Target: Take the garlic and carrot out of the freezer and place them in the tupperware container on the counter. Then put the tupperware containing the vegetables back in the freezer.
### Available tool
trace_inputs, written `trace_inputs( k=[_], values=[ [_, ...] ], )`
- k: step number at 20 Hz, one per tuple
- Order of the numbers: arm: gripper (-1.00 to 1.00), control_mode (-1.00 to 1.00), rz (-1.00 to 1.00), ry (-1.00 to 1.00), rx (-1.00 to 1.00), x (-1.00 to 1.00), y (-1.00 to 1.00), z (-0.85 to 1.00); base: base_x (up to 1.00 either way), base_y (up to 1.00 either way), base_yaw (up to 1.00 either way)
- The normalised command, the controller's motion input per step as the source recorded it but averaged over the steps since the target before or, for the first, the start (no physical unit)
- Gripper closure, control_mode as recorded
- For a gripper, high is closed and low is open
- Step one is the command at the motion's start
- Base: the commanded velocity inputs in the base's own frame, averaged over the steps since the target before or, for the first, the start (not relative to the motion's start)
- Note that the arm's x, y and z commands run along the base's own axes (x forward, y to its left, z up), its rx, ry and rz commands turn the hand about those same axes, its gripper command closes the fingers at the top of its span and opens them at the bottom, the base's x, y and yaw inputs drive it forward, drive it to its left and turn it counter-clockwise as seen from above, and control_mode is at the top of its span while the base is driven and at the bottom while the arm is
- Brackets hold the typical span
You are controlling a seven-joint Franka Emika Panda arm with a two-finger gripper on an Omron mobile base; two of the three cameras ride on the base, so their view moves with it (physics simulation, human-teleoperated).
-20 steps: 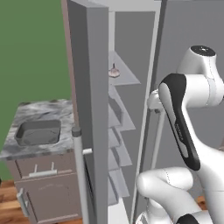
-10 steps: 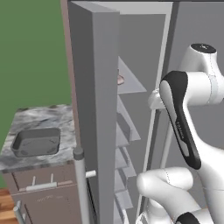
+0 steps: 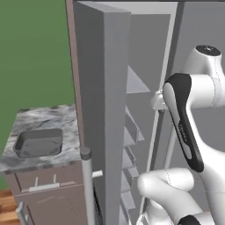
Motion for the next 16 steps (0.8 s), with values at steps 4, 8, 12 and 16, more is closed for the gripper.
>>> trace_inputs(
  k=[4,8,12,16],
  values=[
    [-1.00,1.00,0.00,0.00,0.00,0.00,0.00,0.00,0.00,0.65,0.00],
    [-1.00,1.00,0.00,0.00,0.00,0.00,0.00,0.00,0.00,0.66,0.00],
    [-1.00,1.00,0.00,0.00,0.00,0.00,0.00,0.00,0.00,0.44,0.00],
    [-1.00,-1.00,0.00,-0.05,0.00,-0.06,0.08,0.15,0.00,0.15,0.00]
  ],
)
